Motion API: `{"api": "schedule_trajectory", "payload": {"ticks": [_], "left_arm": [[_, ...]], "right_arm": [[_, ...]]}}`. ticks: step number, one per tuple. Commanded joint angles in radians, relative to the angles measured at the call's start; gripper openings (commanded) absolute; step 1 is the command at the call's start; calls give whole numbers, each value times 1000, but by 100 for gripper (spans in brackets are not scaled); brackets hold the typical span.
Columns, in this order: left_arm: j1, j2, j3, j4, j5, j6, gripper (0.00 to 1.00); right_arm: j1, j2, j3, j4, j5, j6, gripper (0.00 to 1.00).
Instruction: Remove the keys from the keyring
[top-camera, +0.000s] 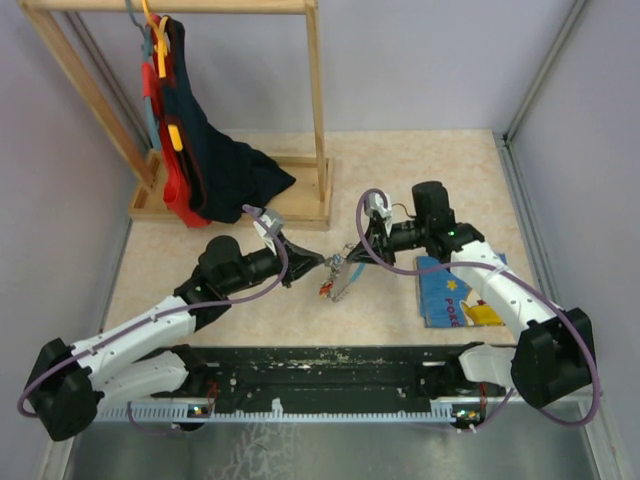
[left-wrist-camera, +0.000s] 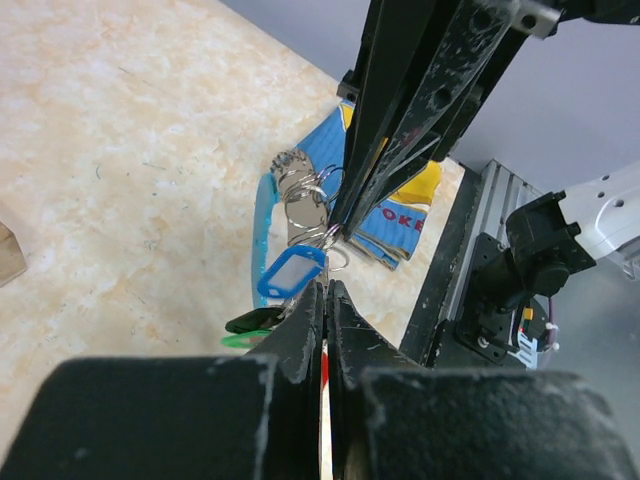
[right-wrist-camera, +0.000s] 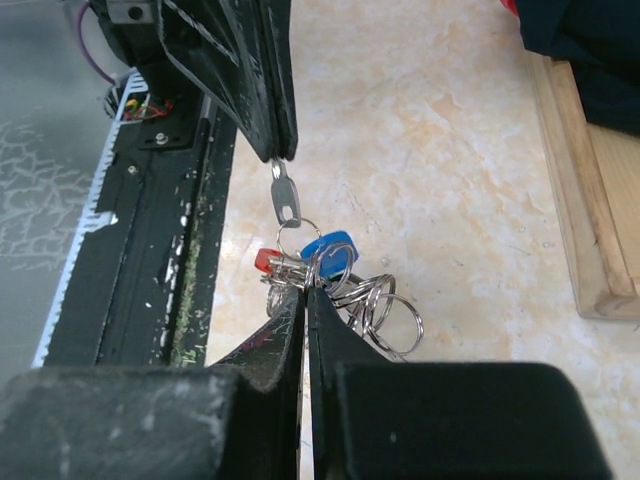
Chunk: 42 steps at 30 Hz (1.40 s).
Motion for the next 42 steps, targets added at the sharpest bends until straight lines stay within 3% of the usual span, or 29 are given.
{"api": "schedule_trajectory", "payload": {"ticks": [1,12,17,26,34,42], "left_arm": [[6,-40,51,27,7,34,0],[6,24,167,4,66,70,0],[6,36,192,-10,77,90,0],[6,53,225,-24,124,90,0],[7,65,236,-17,150,78,0],[6,78,239,-5,161,73,0]], "right_arm": [[-5,-5,3,-8,10,-91,0],[14,-1,-2,-30,-3,-129,0],[14,-3,10,-46,-64,-127,12],[14,-7,10,-5,-108,-69,23],[17,-8,-10,87,-60,5,27],[18,-13,5,35,-94,-43,28]]}}
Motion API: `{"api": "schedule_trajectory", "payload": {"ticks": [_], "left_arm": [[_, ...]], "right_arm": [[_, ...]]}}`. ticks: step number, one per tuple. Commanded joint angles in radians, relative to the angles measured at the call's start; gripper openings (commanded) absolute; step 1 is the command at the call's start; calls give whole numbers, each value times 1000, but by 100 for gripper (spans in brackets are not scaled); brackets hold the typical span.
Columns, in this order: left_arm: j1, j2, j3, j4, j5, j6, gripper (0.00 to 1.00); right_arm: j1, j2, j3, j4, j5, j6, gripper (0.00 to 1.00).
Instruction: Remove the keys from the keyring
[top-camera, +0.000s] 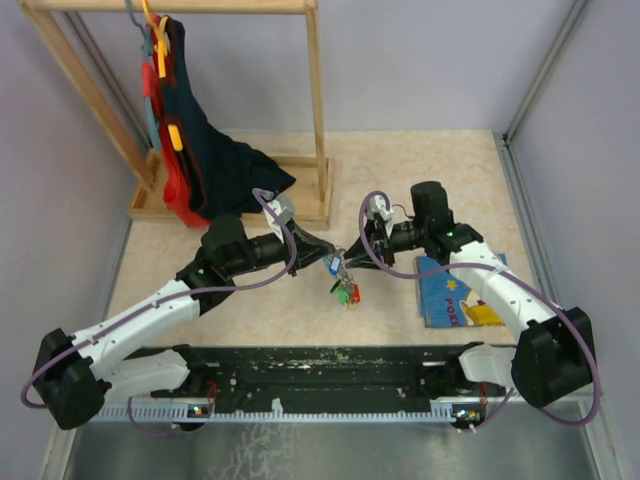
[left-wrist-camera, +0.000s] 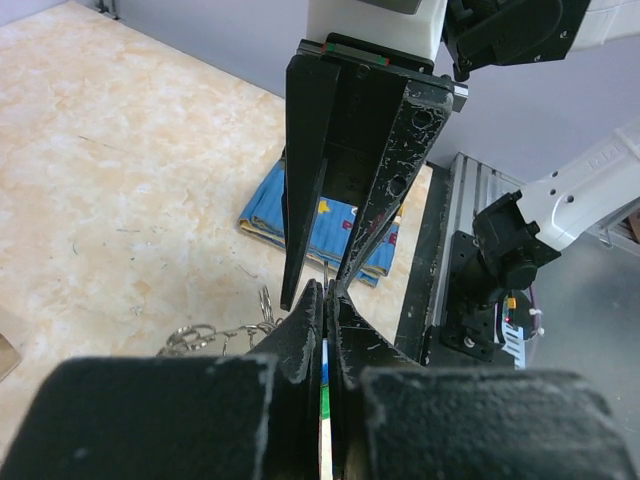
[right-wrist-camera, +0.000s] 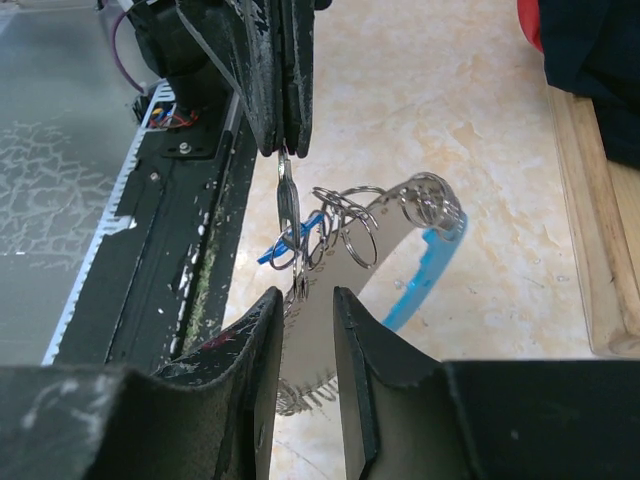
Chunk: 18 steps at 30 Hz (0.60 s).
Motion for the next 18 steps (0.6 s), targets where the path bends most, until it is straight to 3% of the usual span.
{"api": "schedule_trajectory", "payload": {"ticks": [1,9,15,18], "left_arm": [[6,5,51,65,27,-9,0],[6,16,52,74,25,-21,0],[6,16,53,77,22,-22,0],[6,12,52,75,19,-18,0]], "right_arm": [[9,-15,13,9,-54,-27,28],[43,-10,21,3,-22,-22,25],[43,-10,24,12,37,-7,1],[42,-10,28,-1,50,-17,0]]}}
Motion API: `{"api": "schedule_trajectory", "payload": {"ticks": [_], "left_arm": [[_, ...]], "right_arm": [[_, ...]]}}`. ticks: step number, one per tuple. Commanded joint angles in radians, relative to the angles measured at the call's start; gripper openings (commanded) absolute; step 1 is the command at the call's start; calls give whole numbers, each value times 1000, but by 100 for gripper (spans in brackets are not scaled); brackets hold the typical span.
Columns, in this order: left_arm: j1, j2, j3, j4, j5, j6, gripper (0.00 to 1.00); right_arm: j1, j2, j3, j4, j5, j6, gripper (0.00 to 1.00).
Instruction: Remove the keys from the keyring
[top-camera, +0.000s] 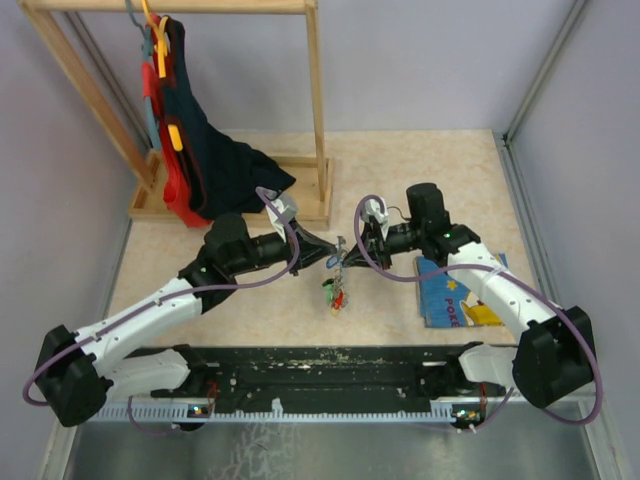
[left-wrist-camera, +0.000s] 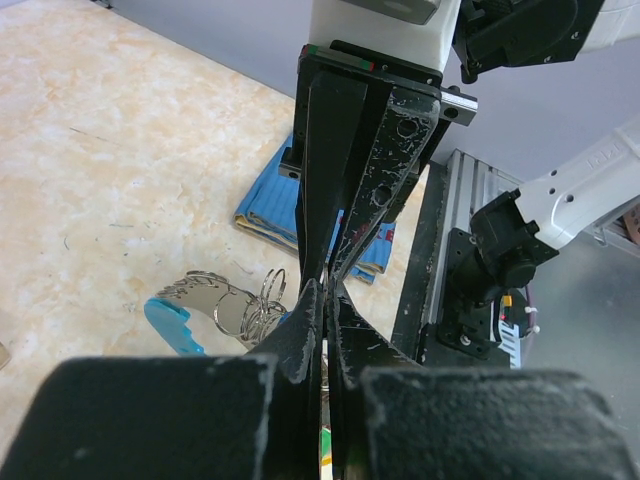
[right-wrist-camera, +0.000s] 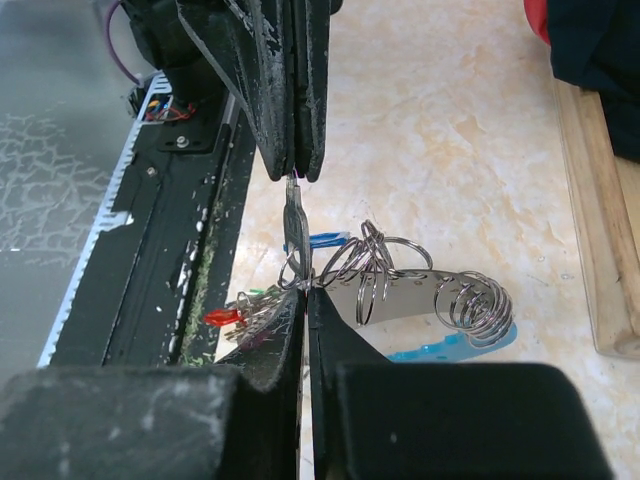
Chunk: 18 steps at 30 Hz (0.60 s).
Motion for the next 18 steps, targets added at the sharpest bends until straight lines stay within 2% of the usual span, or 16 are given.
{"api": "schedule_trajectory", "payload": {"ticks": [1,7,18], "left_arm": [[7,-14,41,73,3,-4,0],[13,-63,-8,62,-41,7,0],[82,-176,-195,40,-138,-1,0]], "right_arm": [[4,-11,32,3,18,-14,0],[-20,-16,46,-10,-29,-4,0],[-35,-21,49,-17,-77,-4,0]]}}
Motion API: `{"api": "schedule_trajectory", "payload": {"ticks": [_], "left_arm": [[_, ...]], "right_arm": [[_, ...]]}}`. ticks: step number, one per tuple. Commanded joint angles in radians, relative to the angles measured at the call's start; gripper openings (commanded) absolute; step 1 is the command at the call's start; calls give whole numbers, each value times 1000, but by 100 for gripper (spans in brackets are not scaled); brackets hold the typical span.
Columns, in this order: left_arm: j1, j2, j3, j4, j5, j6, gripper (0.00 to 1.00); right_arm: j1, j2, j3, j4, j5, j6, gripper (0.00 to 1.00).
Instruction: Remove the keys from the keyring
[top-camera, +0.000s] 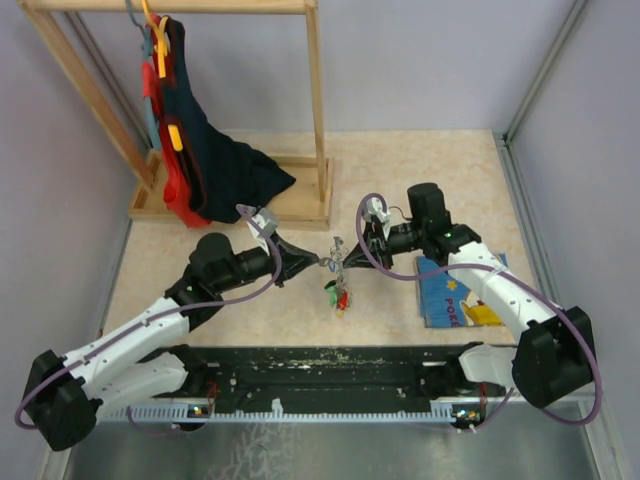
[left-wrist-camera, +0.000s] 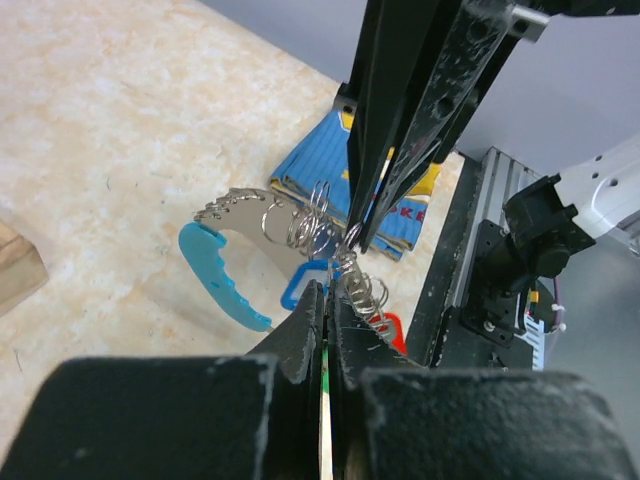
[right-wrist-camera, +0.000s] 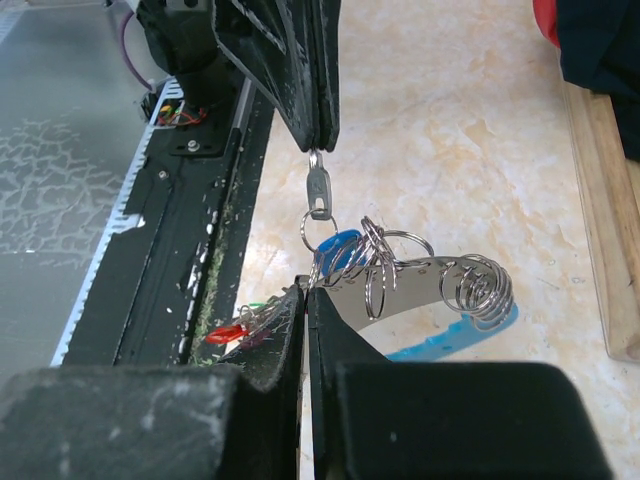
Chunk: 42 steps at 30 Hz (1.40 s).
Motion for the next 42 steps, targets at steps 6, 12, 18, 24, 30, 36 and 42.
{"api": "schedule_trajectory", "payload": {"ticks": [6,12,18,24,30,36,42], "left_arm": [[39,43,-29,56,-7,-3,0],[39,97,-16,57,65,-1,0],[39,137,-11,74,127,-3,0],[39,162,3,59,152,5,0],[39,179,17,24,123,11,0],[40,144,28,-31,64,41,0],[40,128,28,-197,-199,94,0]], "right_arm": [[-18,-21,41,15,-55,8,0],[-23,-20,37,28,-62,23,0],[-24,-15,30,48,-64,42,0],[-26,-13,27,63,-60,54,0],[-27,-12,23,68,-61,55,0],[-30,-12,26,39,-47,20,0],[-41,-19,57,-79,-15,-99,0]]}}
